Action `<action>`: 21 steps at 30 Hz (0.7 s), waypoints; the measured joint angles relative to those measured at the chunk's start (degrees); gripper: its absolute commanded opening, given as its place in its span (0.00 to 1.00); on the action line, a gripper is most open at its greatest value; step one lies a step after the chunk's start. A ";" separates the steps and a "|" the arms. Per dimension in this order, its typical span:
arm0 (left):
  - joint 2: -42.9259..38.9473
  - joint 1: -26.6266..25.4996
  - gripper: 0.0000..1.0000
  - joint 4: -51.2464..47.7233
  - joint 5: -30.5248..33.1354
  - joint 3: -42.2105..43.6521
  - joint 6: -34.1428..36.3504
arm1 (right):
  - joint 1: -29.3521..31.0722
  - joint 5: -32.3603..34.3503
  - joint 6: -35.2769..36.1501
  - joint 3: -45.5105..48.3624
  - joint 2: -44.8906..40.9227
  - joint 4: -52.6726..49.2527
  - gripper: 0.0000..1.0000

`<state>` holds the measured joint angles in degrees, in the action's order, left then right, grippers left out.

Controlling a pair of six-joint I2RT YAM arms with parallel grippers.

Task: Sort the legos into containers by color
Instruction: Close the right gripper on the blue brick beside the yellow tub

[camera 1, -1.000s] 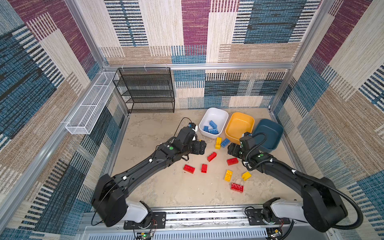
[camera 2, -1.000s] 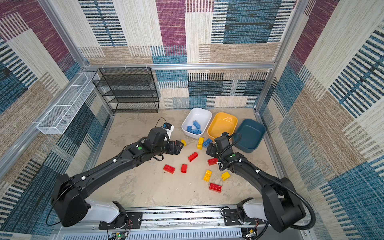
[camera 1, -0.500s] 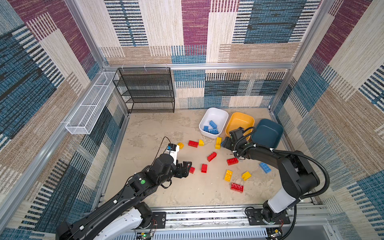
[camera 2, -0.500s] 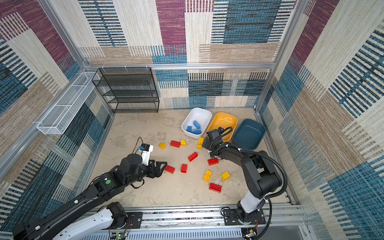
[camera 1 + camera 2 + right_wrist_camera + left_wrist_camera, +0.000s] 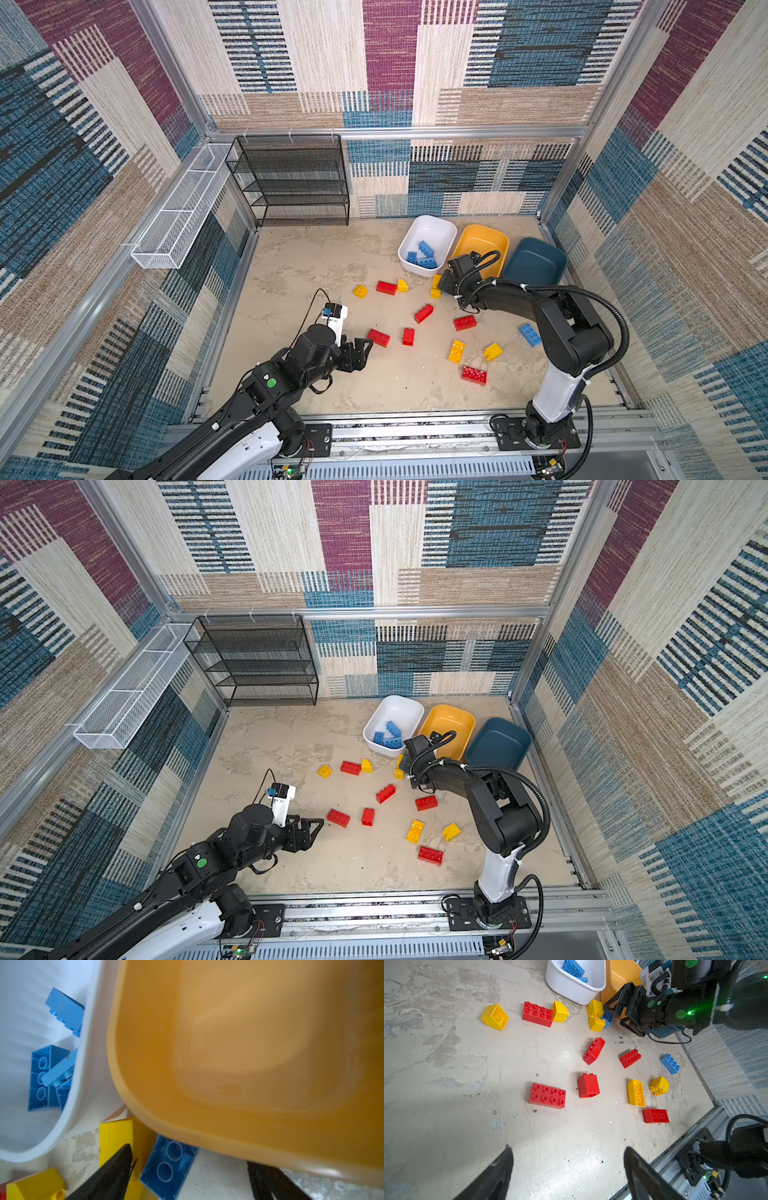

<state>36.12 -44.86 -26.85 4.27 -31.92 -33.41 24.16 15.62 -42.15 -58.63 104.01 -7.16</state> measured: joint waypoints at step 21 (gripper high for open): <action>0.07 0.02 0.83 0.07 -0.15 0.44 -0.02 | 1.27 2.93 0.02 2.38 -0.59 3.21 0.88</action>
<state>36.18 -44.84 -26.79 4.12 -31.48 -33.43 25.43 18.55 -42.13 -56.25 103.42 -3.95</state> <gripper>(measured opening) 0.830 0.887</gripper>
